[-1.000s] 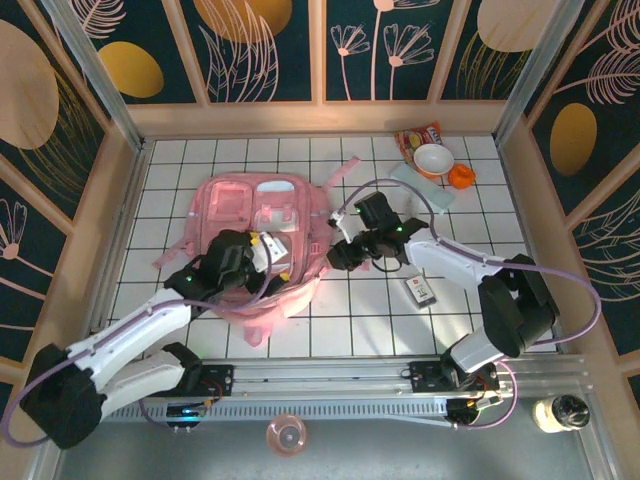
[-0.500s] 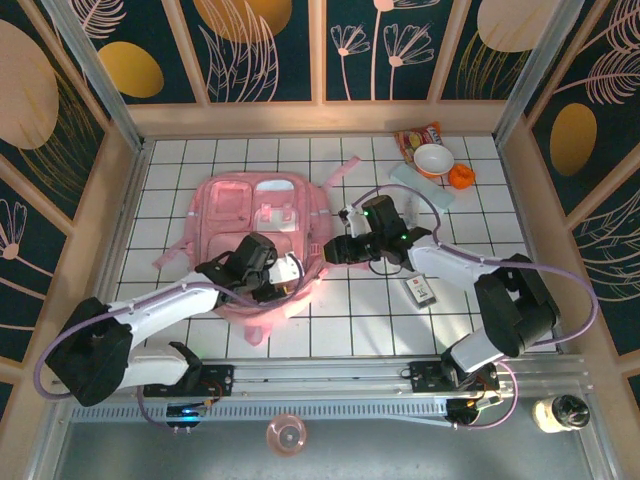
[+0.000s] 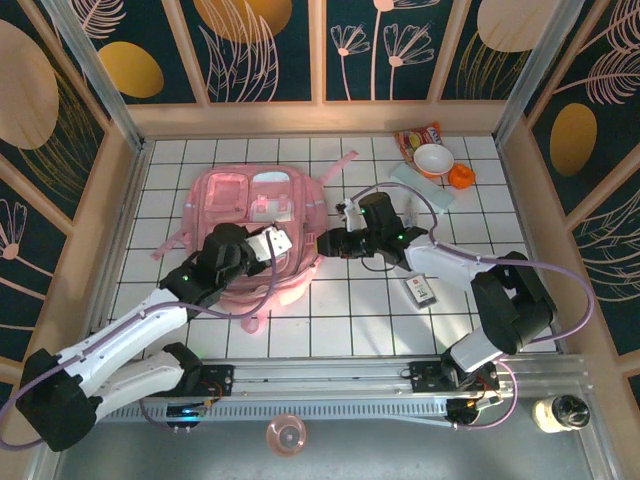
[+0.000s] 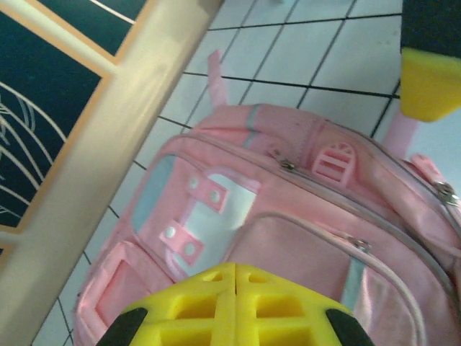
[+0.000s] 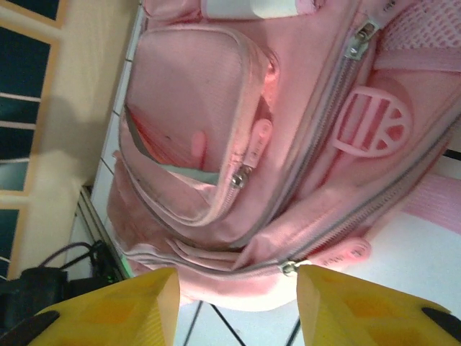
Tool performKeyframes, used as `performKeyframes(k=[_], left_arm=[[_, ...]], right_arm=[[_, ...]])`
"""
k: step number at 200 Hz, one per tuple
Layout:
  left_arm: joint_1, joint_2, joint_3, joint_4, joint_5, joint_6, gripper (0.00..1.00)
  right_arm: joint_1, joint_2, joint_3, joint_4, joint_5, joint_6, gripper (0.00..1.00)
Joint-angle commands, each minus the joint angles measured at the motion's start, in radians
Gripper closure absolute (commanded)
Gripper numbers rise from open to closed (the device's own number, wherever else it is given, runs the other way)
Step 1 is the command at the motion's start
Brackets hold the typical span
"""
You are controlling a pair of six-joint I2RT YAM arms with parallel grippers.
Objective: Pack books, pencil case, and school supplies into a backpack
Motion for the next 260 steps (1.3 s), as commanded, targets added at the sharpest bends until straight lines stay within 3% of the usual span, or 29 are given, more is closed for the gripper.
performKeyframes(k=[1, 18, 33, 67, 112, 142, 174, 214, 260], left_arm=[[0.015, 0.021, -0.014, -0.029, -0.055, -0.039, 0.88], [0.040, 0.001, -0.028, 0.013, -0.076, -0.153, 0.71], [0.062, -0.023, -0.045, 0.056, -0.121, -0.260, 0.64], [0.083, -0.065, -0.075, 0.079, -0.172, -0.434, 0.62], [0.083, -0.103, -0.131, 0.129, -0.158, -0.508, 0.61], [0.084, -0.097, -0.148, 0.151, -0.137, -0.519, 0.61], [0.084, -0.082, -0.152, 0.145, -0.085, -0.473, 0.58], [0.084, -0.035, -0.122, 0.047, 0.067, -0.297, 0.26], [0.083, 0.009, -0.075, 0.024, 0.132, -0.184, 0.08]], right_arm=[[0.032, 0.056, 0.067, 0.048, -0.026, 0.096, 0.54], [0.074, 0.114, 0.121, 0.040, -0.006, 0.213, 0.54], [0.110, 0.172, 0.174, -0.013, 0.032, 0.277, 0.54], [0.157, 0.292, 0.271, -0.117, 0.106, 0.336, 0.54], [0.184, 0.375, 0.329, -0.090, 0.105, 0.388, 0.54], [0.194, 0.414, 0.361, -0.107, 0.126, 0.410, 0.57], [0.183, 0.394, 0.365, -0.045, 0.115, 0.421, 1.00], [0.149, 0.252, 0.443, -0.039, 0.062, 0.387, 1.00], [0.116, 0.142, 0.420, 0.027, 0.034, 0.444, 1.00]])
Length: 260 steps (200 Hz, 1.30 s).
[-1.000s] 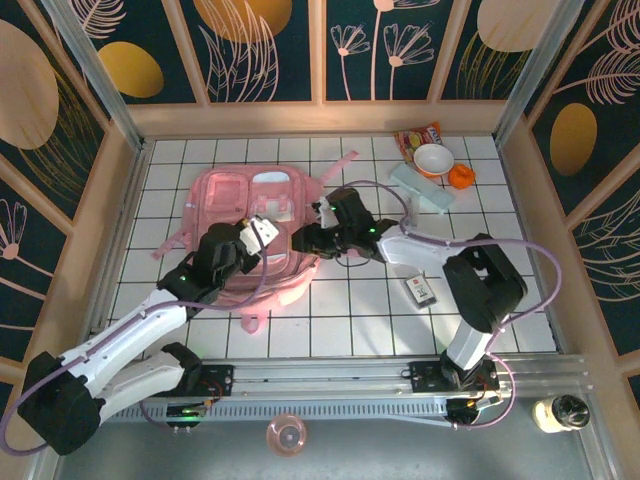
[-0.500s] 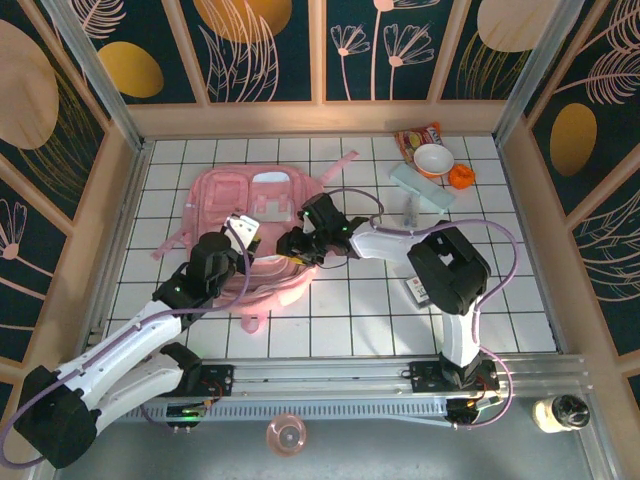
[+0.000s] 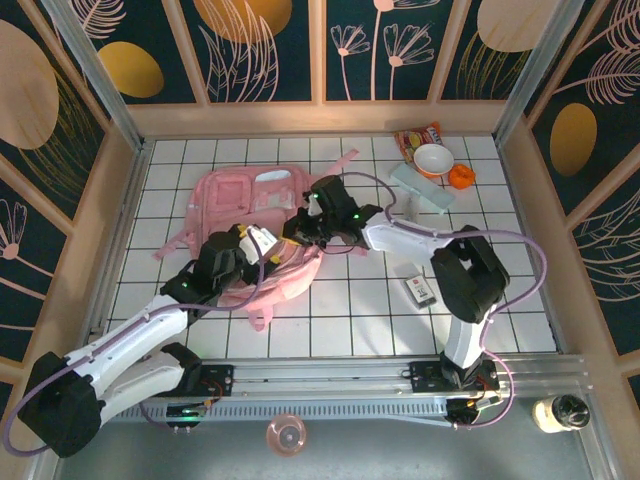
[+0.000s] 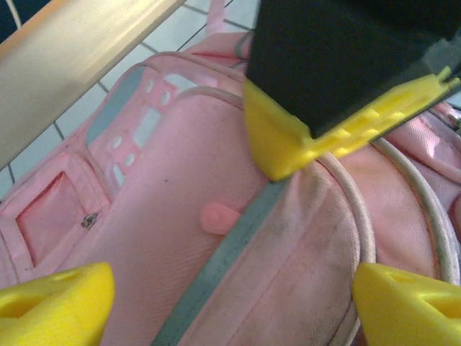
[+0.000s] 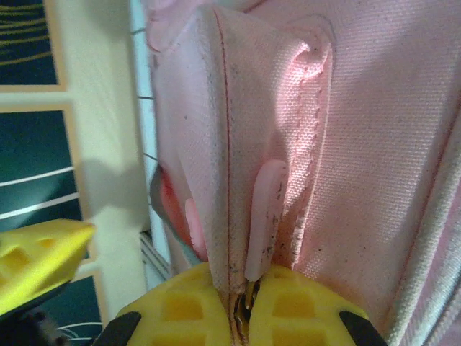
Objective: Pack books, pencil case, and school supplies into a backpack
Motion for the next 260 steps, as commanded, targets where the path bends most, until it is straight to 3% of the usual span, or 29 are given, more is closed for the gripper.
performKeyframes(k=[1, 21, 61, 71, 84, 90, 114, 140, 161, 223, 241, 249, 253, 260], left_arm=[[0.005, 0.023, 0.052, -0.039, 0.066, 0.100, 0.08], [0.005, 0.049, 0.068, -0.001, 0.085, 0.102, 0.04], [0.005, 0.175, 0.079, 0.098, 0.021, 0.081, 0.05], [0.005, 0.202, 0.084, 0.096, 0.013, 0.076, 0.11], [0.005, 0.210, 0.086, 0.104, 0.015, 0.060, 0.27], [0.005, 0.203, 0.088, 0.103, 0.030, 0.057, 0.29], [0.005, 0.111, 0.136, 0.050, 0.133, -0.016, 0.13], [0.005, -0.010, 0.076, 0.076, 0.248, 0.012, 0.06], [0.004, -0.010, 0.050, 0.042, 0.300, 0.038, 0.01], [-0.022, 0.126, 0.063, 0.132, 0.225, 0.038, 0.01], [-0.036, 0.171, 0.060, 0.182, 0.115, 0.047, 0.01], [-0.034, 0.184, 0.059, 0.202, 0.080, 0.049, 0.09], [-0.036, 0.186, 0.057, 0.212, 0.066, 0.058, 0.22], [-0.034, 0.186, 0.051, 0.240, 0.038, 0.058, 0.56]], right_arm=[[-0.019, -0.116, 0.037, 0.153, -0.045, 0.027, 1.00], [-0.023, -0.134, 0.027, 0.186, -0.055, 0.051, 1.00], [-0.023, -0.161, 0.031, 0.230, -0.076, 0.072, 1.00], [-0.025, -0.170, 0.033, 0.232, -0.080, 0.071, 1.00], [-0.026, -0.182, 0.032, 0.241, -0.086, 0.070, 1.00], [-0.026, -0.187, 0.030, 0.242, -0.084, 0.071, 1.00], [-0.043, -0.199, 0.008, 0.249, -0.065, 0.080, 1.00], [-0.052, -0.200, -0.002, 0.279, -0.054, 0.103, 1.00], [-0.053, -0.202, 0.009, 0.280, -0.048, 0.112, 1.00], [-0.048, -0.211, 0.013, 0.297, -0.032, 0.135, 1.00], [-0.040, -0.207, 0.024, 0.304, -0.042, 0.139, 1.00], [-0.038, -0.205, 0.027, 0.301, -0.045, 0.139, 1.00], [-0.037, -0.206, 0.027, 0.299, -0.047, 0.139, 1.00], [-0.035, -0.211, 0.025, 0.296, -0.048, 0.136, 1.00]])
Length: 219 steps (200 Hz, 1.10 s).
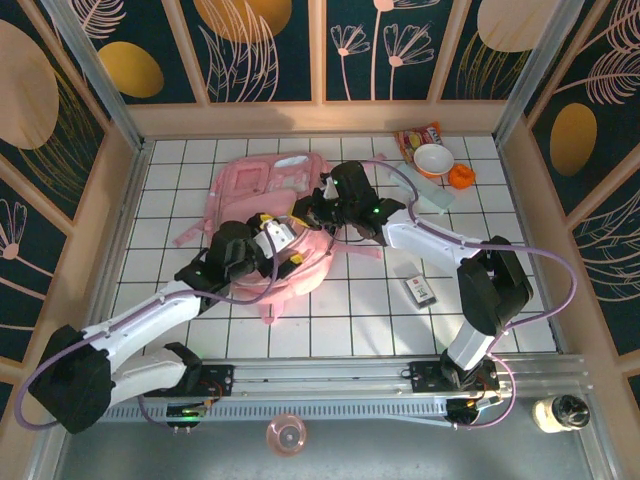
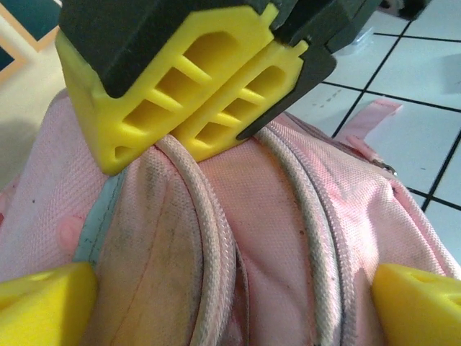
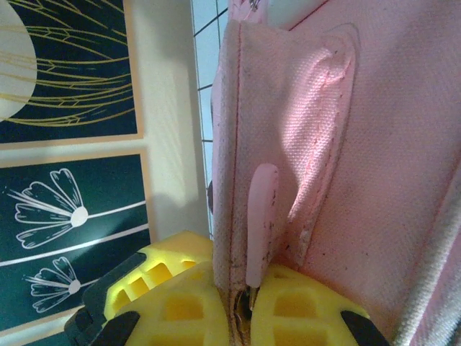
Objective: Pack books, pencil case, and school supplies into a backpack
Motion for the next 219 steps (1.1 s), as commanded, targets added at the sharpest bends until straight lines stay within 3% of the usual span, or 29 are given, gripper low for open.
performKeyframes(k=[1, 7, 17, 33, 64, 83, 115, 139, 170, 219], left_arm=[[-0.003, 0.029, -0.008, 0.085, -0.129, 0.027, 0.60], [-0.002, 0.023, -0.015, 0.109, -0.154, 0.026, 0.81], [0.000, 0.002, -0.019, 0.125, -0.175, 0.039, 1.00], [0.018, -0.042, -0.011, 0.095, -0.154, 0.062, 1.00], [0.100, -0.121, 0.038, -0.024, -0.003, 0.083, 1.00], [0.133, -0.156, 0.055, -0.038, 0.074, 0.078, 1.00], [0.166, -0.165, 0.078, -0.032, 0.161, 0.017, 1.00], [0.167, -0.157, 0.090, -0.052, 0.207, 0.000, 1.00], [0.166, -0.165, 0.102, -0.069, 0.222, -0.007, 1.00], [0.167, -0.171, 0.116, -0.085, 0.222, -0.007, 1.00]], right_arm=[[0.016, -0.092, 0.055, 0.228, -0.059, 0.006, 1.00], [0.017, -0.097, 0.051, 0.223, -0.058, 0.002, 1.00], [0.014, -0.108, 0.040, 0.212, -0.054, -0.010, 1.00], [0.002, -0.140, 0.007, 0.183, -0.037, -0.072, 1.00], [-0.040, -0.266, -0.131, 0.119, 0.062, -0.335, 0.59], [-0.074, -0.359, -0.256, 0.120, 0.097, -0.522, 0.47], [-0.128, -0.479, -0.452, 0.125, 0.045, -0.824, 0.47], [-0.120, -0.465, -0.526, 0.092, -0.044, -1.022, 0.47], [-0.121, -0.324, -0.463, 0.069, -0.090, -1.123, 0.48], [-0.095, -0.199, -0.400, 0.151, -0.177, -1.114, 0.50]])
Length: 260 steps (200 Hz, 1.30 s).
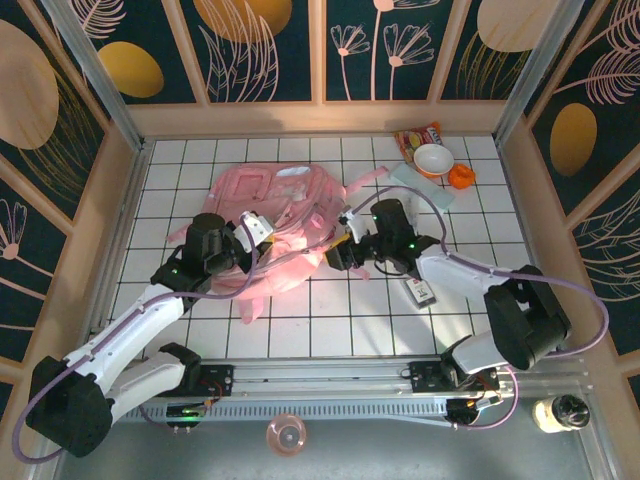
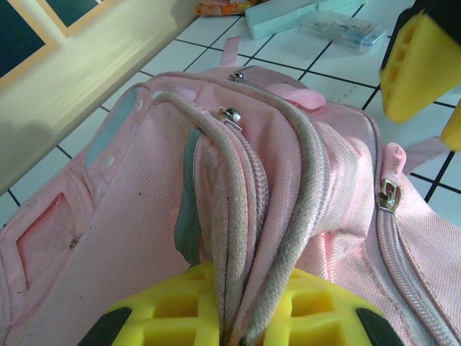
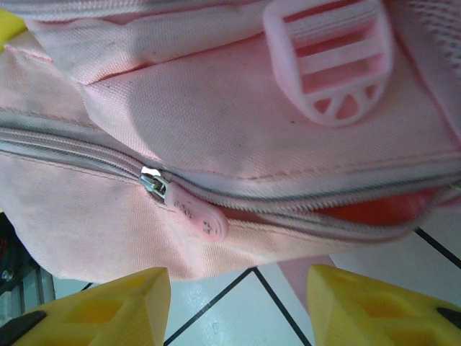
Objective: Pack books, pencil case, and school supplies into a backpack
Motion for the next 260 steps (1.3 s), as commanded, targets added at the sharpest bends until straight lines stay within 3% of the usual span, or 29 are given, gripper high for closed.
performKeyframes(k=[1, 46, 100, 117, 158, 189, 235, 260], left_arm=[[0.003, -0.037, 0.073, 0.102, 0.058, -0.029, 1.00], [0.004, -0.027, 0.074, 0.108, 0.067, -0.028, 1.00], [0.004, -0.018, 0.074, 0.123, 0.055, -0.031, 1.00], [0.003, -0.011, 0.073, 0.123, 0.049, -0.028, 1.00], [0.004, -0.003, 0.075, 0.138, 0.057, -0.033, 1.00], [0.003, -0.002, 0.082, 0.140, 0.063, -0.033, 1.00], [0.003, -0.001, 0.082, 0.145, 0.060, -0.037, 1.00], [0.004, 0.002, 0.082, 0.153, 0.056, -0.044, 1.00]], right_arm=[[0.020, 0.034, 0.062, 0.058, -0.073, -0.045, 0.50], [0.040, 0.077, 0.088, 0.076, -0.085, -0.043, 0.56], [0.046, 0.110, 0.123, 0.010, -0.154, -0.052, 0.83], [0.052, 0.107, 0.122, 0.002, -0.175, -0.049, 0.86], [0.063, 0.132, 0.137, -0.025, -0.148, -0.050, 0.74], [0.064, 0.166, 0.166, -0.052, -0.081, -0.045, 0.74], [0.079, 0.192, 0.212, -0.137, -0.039, -0.024, 0.54], [0.128, 0.195, 0.228, -0.208, 0.023, 0.009, 0.51]])
